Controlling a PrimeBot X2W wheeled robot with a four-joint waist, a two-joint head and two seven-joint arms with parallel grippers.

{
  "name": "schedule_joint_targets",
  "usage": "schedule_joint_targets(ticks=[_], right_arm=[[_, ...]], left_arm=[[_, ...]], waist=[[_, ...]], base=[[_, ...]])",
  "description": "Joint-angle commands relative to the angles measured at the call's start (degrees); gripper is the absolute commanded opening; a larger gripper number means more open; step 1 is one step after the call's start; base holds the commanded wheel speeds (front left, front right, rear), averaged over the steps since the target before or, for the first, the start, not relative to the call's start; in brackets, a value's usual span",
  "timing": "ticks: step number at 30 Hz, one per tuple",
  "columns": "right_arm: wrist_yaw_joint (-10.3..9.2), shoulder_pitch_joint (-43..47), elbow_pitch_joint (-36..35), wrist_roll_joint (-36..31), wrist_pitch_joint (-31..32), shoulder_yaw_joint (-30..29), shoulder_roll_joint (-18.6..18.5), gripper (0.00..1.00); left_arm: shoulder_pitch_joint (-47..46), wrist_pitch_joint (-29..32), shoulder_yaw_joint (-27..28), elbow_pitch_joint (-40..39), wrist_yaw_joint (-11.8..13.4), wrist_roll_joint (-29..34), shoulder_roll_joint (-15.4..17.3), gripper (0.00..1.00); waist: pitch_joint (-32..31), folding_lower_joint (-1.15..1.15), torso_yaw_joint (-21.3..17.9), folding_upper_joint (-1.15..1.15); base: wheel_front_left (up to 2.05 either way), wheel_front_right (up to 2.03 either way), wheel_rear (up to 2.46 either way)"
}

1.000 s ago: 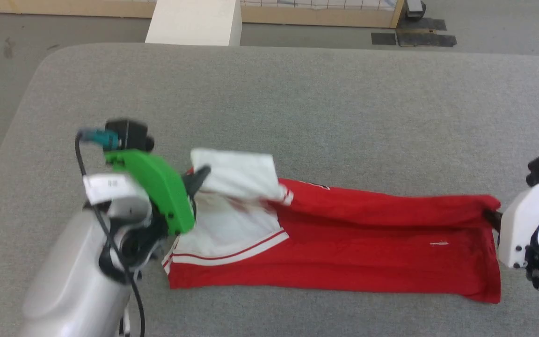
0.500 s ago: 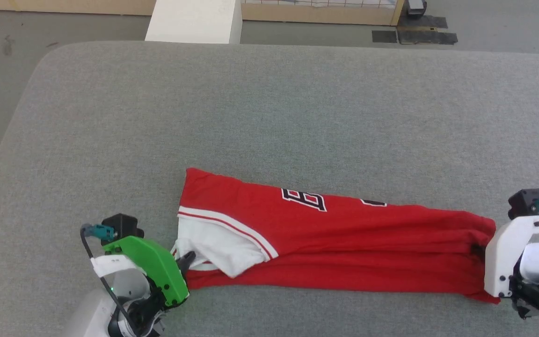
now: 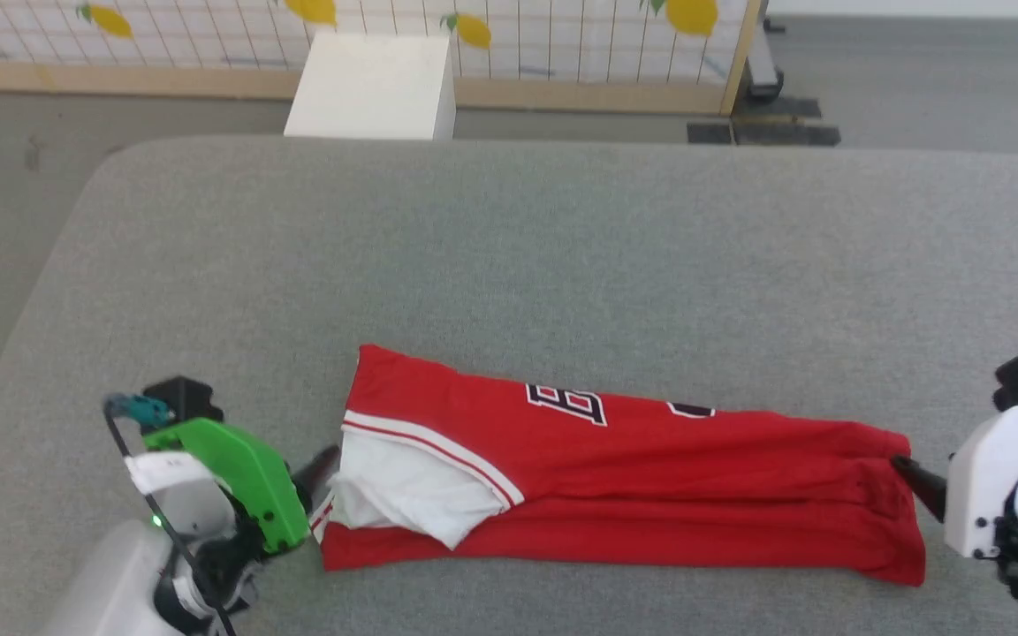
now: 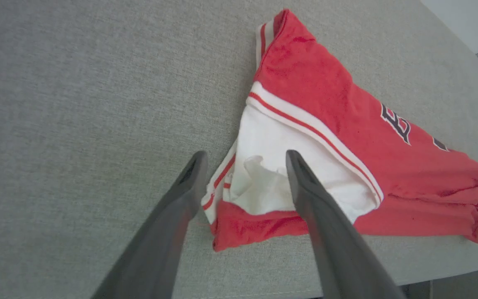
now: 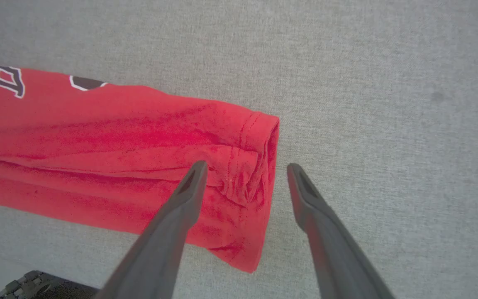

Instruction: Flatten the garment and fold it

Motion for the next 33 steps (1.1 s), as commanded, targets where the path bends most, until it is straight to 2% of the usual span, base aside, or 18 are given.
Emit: schedule_joint_targets(ticks=[1, 4, 6, 12, 17, 19, 23, 33], right_arm=[[-0.08, 1.25, -1.49, 0.57, 0.96, -0.80, -0.56, 1.00], [-0.08, 1.97, -4.38, 0.96, 2.68, -3.01, -0.83, 1.00], [-0.08, 2.45, -5.53, 0.91, 3.96, -4.08, -1.12, 1.00], [-0.08, 2.50, -5.69, 1.01, 6.08, -6.05, -0.70, 1.00], [-0.08, 1.83, -4.41, 2.05, 5.91, -4.73, -2.02, 1.00], [-0.08, 1.38, -3.64, 2.73, 5.72, -4.25, -2.54, 1.00], [-0.08, 0.43, -2.10, 4.06, 5.52, -2.27, -3.76, 1.00], [-0.08, -2.03, 0.69, 8.91, 4.28, 4.94, -5.15, 1.00]], left_arm=[[-1.09, 0.67, 0.62, -1.82, 0.85, 0.52, 0.93, 1.00], [-1.44, -0.63, 2.15, -5.87, 2.10, 1.32, 2.25, 1.00], [-1.84, -4.27, 3.41, -8.36, 2.42, 3.36, 3.15, 1.00], [-1.42, -21.69, 4.98, -11.28, 0.53, 12.00, 3.51, 1.00], [-1.75, -35.93, 4.48, -9.88, 0.03, 19.35, 2.42, 1.00], [-2.18, -39.47, 3.83, -8.83, -0.11, 21.81, 2.16, 1.00], [-3.35, -42.28, 3.61, -7.95, -0.67, 25.09, 0.90, 1.00], [-3.84, -42.88, 6.60, -8.23, -2.02, 29.91, -2.25, 1.00]], waist=[[-2.35, 0.00, -0.47, 0.00], [-2.98, 0.00, -0.52, 0.00], [-2.89, 0.00, -0.56, 0.00], [-0.41, 0.00, -0.32, 0.00], [3.39, 0.00, 0.86, 0.00], [5.04, 0.00, 1.37, 0.00], [7.59, 0.00, 2.28, 0.00], [11.06, 0.00, 3.26, 0.00]], base=[[0.00, 0.00, 0.00], [0.00, 0.00, 0.00], [0.00, 0.00, 0.00], [0.00, 0.00, 0.00], [0.00, 0.00, 0.00], [0.00, 0.00, 0.00], [0.00, 0.00, 0.00], [0.00, 0.00, 0.00]])
